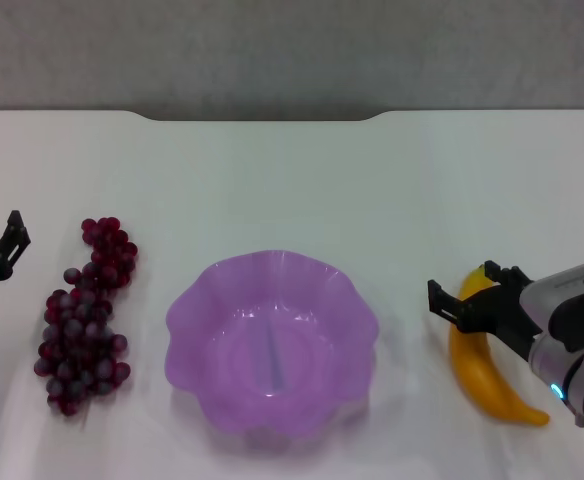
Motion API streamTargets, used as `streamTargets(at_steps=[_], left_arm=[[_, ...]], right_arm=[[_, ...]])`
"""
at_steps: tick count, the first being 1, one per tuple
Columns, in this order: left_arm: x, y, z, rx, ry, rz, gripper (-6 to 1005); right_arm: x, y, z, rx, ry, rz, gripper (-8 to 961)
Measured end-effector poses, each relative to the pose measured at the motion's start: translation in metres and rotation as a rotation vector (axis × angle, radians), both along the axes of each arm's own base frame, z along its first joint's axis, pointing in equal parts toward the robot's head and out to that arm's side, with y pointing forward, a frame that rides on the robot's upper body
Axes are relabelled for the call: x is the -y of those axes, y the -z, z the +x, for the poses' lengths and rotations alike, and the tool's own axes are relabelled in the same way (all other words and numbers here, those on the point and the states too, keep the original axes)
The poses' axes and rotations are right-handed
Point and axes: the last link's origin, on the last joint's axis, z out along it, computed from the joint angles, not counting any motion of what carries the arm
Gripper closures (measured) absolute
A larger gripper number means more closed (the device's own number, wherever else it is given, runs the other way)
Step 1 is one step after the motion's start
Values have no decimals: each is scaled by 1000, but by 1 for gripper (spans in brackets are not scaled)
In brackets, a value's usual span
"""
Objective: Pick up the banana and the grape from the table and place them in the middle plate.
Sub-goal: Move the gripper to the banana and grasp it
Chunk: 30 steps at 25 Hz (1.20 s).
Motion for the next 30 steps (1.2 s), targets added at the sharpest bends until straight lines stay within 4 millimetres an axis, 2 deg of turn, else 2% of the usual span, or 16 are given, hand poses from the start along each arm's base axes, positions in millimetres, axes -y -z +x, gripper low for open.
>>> streamTargets(at_steps=[5,13,30], left_arm=[[0,0,-1,-1,-1,1,120],[1,-1,-2,-1,-4,1,120],[2,-1,-1,-1,0,4,120]], right_arm=[[2,0,2,-4,8,-1,45],[-2,-10,13,-4,64,31,45],[3,-7,19,12,84,12,45]])
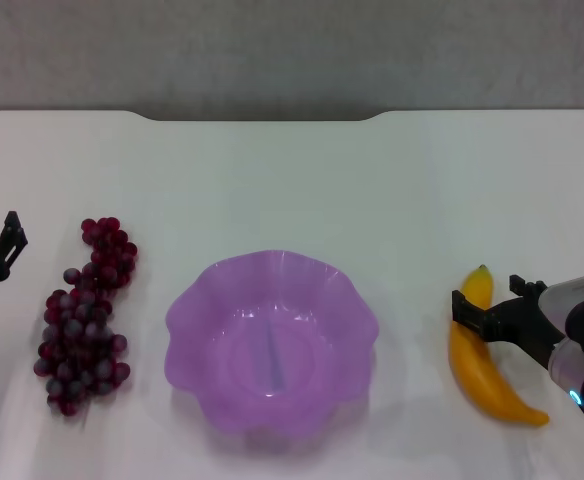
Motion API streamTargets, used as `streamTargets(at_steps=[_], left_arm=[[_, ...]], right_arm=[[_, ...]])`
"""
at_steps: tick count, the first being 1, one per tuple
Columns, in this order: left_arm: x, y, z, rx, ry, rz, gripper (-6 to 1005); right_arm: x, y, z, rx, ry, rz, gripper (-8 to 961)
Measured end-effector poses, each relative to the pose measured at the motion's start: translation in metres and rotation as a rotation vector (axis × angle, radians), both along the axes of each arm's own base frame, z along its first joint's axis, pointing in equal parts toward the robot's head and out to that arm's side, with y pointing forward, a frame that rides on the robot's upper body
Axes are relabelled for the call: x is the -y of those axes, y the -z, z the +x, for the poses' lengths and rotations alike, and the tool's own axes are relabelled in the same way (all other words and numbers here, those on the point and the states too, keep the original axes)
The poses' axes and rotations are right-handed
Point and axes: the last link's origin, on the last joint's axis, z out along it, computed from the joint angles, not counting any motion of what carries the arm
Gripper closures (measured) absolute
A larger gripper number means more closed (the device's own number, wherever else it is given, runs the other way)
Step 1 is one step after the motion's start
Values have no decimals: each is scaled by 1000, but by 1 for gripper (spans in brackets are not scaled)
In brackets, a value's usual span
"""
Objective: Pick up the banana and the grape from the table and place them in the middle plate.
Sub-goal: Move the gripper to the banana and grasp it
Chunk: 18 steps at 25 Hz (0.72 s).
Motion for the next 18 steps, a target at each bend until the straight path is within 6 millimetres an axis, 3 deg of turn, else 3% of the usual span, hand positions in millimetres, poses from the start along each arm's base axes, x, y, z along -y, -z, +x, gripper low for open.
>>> streamTargets(at_steps=[18], left_arm=[[0,0,0,0,2,2,120]], right_arm=[[-1,1,-1,8,2,-12,46]])
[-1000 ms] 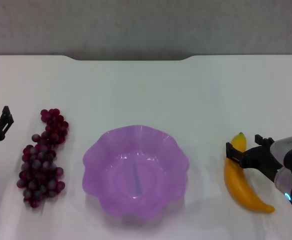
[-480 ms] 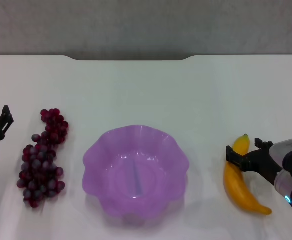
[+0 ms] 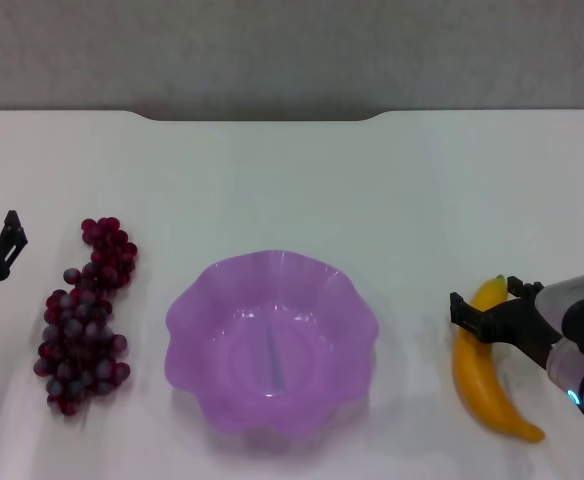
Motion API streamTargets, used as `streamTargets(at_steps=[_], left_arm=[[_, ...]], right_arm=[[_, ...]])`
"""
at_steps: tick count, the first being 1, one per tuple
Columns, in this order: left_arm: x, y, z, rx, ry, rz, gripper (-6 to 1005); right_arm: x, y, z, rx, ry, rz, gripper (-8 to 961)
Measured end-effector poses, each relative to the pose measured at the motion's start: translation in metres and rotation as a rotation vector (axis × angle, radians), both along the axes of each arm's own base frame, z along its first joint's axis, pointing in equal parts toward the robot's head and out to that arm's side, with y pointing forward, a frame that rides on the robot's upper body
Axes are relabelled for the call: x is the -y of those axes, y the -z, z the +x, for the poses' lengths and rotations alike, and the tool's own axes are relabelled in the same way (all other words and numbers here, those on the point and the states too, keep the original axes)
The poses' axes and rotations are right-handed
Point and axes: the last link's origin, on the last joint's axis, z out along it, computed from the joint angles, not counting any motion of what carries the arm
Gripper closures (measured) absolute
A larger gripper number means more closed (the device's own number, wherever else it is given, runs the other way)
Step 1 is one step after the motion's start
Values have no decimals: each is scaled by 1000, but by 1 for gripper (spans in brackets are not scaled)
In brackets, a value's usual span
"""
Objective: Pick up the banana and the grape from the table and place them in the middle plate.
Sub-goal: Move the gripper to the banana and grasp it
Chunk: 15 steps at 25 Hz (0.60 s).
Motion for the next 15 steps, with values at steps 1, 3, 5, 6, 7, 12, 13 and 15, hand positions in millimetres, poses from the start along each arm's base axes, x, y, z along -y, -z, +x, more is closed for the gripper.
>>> streamTargets(at_steps=[1,3,5,6,7,12,13,15], left_arm=[[0,0,0,0,0,0,121],[0,0,0,0,0,0,121],[0,0,0,0,0,0,121],[0,0,0,0,0,0,122],[0,0,0,0,1,0,122],[0,0,0,0,0,0,123],[0,0,0,0,0,0,123],[0,0,0,0,0,0,124]], right_arm=[[-1,0,-1,1,-3,0,47],[-2,-1,-2,1,-7,0,47],[-4,-1,-3,1,-10,1,47],[-4,-1,-3,1,-12,1,47],[-4,-1,-3,1,-11,1,47],[0,0,0,-5,3,3,48],[0,0,0,-5,3,3,47],[1,-1,2,-29,24,11,46]])
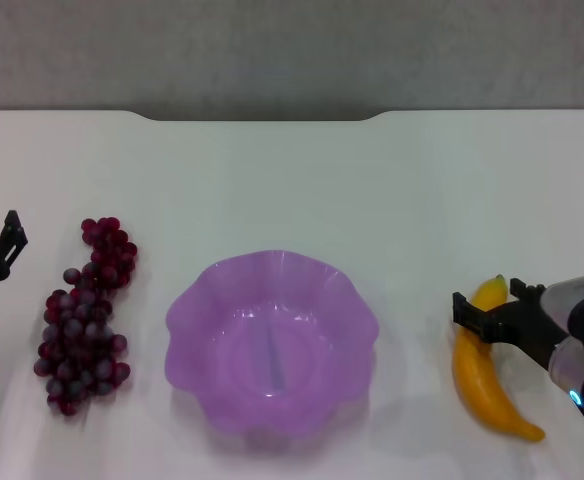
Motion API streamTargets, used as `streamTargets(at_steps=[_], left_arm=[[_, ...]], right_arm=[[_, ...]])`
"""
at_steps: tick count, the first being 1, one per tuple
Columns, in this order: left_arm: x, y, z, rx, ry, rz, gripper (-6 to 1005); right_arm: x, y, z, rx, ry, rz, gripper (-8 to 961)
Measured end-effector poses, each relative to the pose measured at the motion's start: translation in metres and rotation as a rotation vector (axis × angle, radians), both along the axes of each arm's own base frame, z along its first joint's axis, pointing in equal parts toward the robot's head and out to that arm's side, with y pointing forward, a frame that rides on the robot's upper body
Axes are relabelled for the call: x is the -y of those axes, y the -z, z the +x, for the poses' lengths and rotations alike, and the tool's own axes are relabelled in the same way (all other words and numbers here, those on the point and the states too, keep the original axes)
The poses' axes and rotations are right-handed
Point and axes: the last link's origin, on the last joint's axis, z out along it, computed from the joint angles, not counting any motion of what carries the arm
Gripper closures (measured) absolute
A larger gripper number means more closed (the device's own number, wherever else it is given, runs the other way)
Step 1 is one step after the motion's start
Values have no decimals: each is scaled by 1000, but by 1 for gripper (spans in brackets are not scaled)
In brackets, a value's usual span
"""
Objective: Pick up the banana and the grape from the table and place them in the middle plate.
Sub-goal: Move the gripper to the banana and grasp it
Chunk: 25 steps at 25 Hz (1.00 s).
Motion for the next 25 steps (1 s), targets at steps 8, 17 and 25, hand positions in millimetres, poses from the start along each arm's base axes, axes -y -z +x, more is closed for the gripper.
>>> streamTargets(at_steps=[8,17,25], left_arm=[[0,1,0,1,-4,-3,125],[0,2,0,0,-4,-7,127],[0,2,0,0,-3,-8,129]], right_arm=[[-1,-6,7,-9,28,26,46],[-1,-9,10,-15,42,35,47],[0,-10,13,-10,50,38,47]])
